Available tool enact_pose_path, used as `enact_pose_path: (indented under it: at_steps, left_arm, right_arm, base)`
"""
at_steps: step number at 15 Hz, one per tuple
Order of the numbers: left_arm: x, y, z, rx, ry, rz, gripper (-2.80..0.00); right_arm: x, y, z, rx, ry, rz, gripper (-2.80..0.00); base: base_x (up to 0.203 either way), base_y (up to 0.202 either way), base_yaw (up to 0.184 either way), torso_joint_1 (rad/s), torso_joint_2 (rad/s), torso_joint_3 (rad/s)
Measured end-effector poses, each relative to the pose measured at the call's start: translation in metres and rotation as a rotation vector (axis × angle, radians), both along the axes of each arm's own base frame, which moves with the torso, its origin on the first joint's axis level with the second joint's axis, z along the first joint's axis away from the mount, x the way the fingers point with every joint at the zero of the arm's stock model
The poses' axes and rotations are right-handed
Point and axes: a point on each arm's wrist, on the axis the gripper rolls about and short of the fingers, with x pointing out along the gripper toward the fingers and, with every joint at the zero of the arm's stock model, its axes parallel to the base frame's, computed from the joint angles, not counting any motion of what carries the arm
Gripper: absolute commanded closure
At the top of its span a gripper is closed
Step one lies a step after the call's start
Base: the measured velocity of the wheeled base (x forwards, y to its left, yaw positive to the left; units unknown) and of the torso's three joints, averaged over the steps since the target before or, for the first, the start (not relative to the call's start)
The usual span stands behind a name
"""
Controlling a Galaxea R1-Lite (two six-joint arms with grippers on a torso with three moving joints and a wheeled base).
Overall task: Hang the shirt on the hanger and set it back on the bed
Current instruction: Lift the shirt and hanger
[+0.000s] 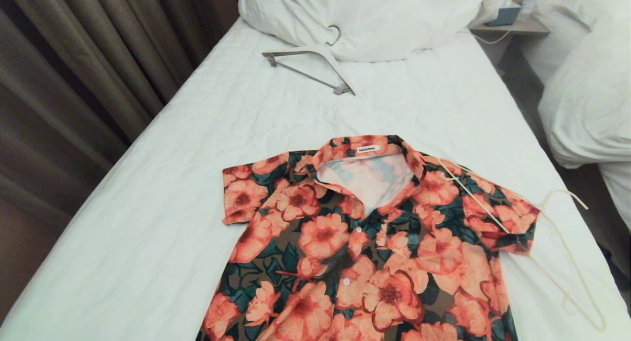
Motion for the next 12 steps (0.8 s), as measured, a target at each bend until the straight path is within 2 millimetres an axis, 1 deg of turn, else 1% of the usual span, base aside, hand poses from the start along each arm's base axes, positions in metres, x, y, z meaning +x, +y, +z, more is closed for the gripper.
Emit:
enact_pose_path:
  at_steps: [2, 3, 4, 5, 6, 7, 8, 9, 11, 12]
  left_arm:
    - [0.000, 0.000, 0.000, 0.000, 0.000, 0.000, 0.00]
    - [0.000, 0.000, 0.000, 0.000, 0.000, 0.000, 0.00]
    - [0.000, 0.000, 0.000, 0.000, 0.000, 0.000, 0.00]
    - [0.000, 0.000, 0.000, 0.000, 0.000, 0.000, 0.00]
    - [0.000, 0.000, 0.000, 0.000, 0.000, 0.000, 0.00]
    - [0.000, 0.000, 0.000, 0.000, 0.000, 0.000, 0.00]
    - [0.000, 0.000, 0.000, 0.000, 0.000, 0.000, 0.00]
    - [0.000, 0.000, 0.000, 0.000, 0.000, 0.000, 0.00]
    - [0.000, 0.000, 0.000, 0.000, 0.000, 0.000, 0.00]
    - [0.000, 0.000, 0.000, 0.000, 0.000, 0.000, 0.00]
  right_arm:
    - [0.050, -0.007, 0.012, 0.046, 0.060, -0.033, 0.00]
    - [0.076, -0.014, 0.012, 0.070, 0.097, -0.046, 0.00]
    - [0.101, -0.023, 0.009, 0.094, 0.141, -0.058, 0.00]
    - [0.121, -0.032, 0.001, 0.119, 0.193, -0.071, 0.00]
    - [0.138, -0.044, -0.009, 0.144, 0.260, -0.090, 0.00]
    - [0.151, -0.058, -0.019, 0.161, 0.333, -0.121, 0.00]
    - [0.159, -0.073, -0.025, 0.170, 0.401, -0.145, 0.00]
    - [0.162, -0.086, -0.029, 0.190, 0.460, -0.153, 0.00]
    - [0.159, -0.112, -0.031, 0.260, 0.536, -0.121, 0.00]
    - [0.155, -0.121, -0.032, 0.290, 0.568, -0.082, 0.00]
  base:
    - [0.000, 0.000, 0.000, 0.000, 0.00, 0.000]
    - [0.000, 0.000, 0.000, 0.000, 0.00, 0.000]
    - [0.000, 0.000, 0.000, 0.000, 0.00, 0.000]
    - [0.000, 0.000, 0.000, 0.000, 0.00, 0.000]
    - [0.000, 0.000, 0.000, 0.000, 0.00, 0.000]
    - [0.000, 0.000, 0.000, 0.000, 0.00, 0.000]
    - [0.000, 0.000, 0.000, 0.000, 0.00, 0.000]
    - [0.000, 0.000, 0.000, 0.000, 0.00, 0.000]
    - [0.000, 0.000, 0.000, 0.000, 0.00, 0.000]
    - [0.000, 0.000, 0.000, 0.000, 0.00, 0.000]
